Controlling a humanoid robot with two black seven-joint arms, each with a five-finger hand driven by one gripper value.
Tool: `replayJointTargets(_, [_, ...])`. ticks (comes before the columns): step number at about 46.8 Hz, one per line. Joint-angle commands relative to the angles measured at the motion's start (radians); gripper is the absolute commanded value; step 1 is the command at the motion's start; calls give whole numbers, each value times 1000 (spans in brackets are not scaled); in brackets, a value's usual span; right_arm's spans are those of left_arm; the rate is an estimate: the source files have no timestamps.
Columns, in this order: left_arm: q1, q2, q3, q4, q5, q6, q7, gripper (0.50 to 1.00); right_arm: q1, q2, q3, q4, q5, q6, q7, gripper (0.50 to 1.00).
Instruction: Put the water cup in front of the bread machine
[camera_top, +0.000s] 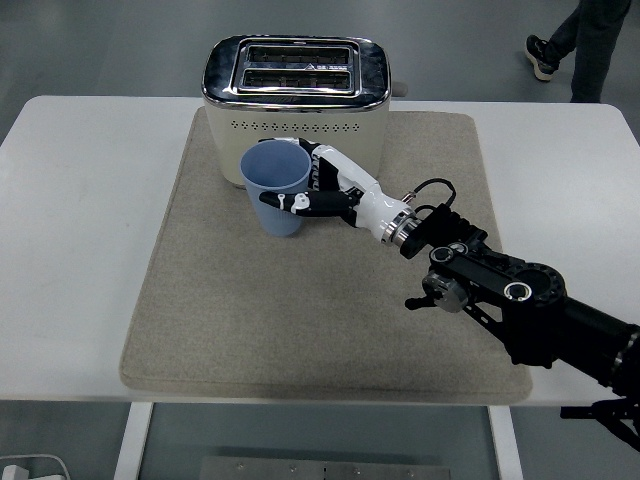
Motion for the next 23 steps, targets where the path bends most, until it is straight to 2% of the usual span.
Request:
replayJointTargets(1, [0,0,0,-1,0,0,0,1000,4,0,-19,-22,1,-1,2,660])
replayJointTargets(23, [0,0,0,-1,0,0,0,1000,-8,0,-22,-28,1,-27,2,670])
